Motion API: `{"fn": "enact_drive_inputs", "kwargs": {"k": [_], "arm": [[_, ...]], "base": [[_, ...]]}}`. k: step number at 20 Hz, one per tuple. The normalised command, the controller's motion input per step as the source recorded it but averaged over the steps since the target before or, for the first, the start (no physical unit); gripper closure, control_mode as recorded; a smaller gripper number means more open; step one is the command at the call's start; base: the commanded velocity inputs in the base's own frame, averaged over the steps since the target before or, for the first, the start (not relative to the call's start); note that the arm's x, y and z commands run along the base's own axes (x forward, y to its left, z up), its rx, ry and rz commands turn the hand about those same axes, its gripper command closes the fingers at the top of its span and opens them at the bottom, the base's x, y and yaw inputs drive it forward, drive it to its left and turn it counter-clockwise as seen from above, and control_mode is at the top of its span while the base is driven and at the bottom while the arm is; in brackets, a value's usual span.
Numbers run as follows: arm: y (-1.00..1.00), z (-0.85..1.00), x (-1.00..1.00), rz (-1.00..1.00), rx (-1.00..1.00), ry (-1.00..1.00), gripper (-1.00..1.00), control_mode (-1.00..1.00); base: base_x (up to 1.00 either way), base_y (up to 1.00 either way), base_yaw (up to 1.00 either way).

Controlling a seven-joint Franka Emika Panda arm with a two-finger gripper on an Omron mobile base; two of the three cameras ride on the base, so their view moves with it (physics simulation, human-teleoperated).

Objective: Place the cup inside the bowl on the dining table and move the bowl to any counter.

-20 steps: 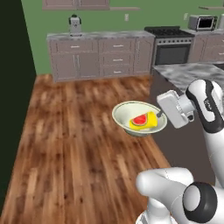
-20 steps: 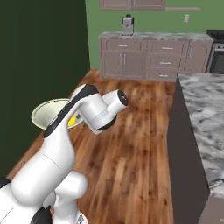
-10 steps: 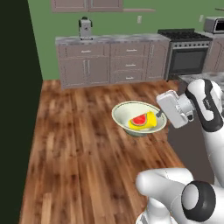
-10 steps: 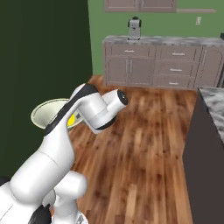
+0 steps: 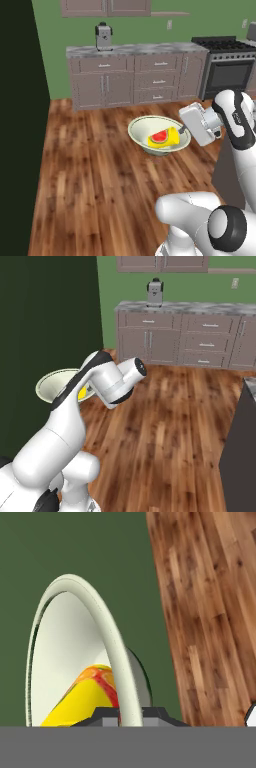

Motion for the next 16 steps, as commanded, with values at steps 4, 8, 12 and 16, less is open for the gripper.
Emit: {"fn": "enact_drive_inputs", "kwargs": {"k": [4,8,12,16], "arm": [[0.00,0.00,0.00,0.00,0.00,0.00,1.00,1.00],[0.00,0.00,0.00,0.00,0.00,0.00,1.00,1.00],[0.00,0.00,0.00,0.00,0.00,0.00,1.00,1.00],[0.00,0.00,0.00,0.00,0.00,0.00,1.00,1.00]], "base": [[1.00,0.27,0.00],[1.00,0.24,0.00],[1.00,0.24,0.00],[1.00,0.25,0.00]]}}
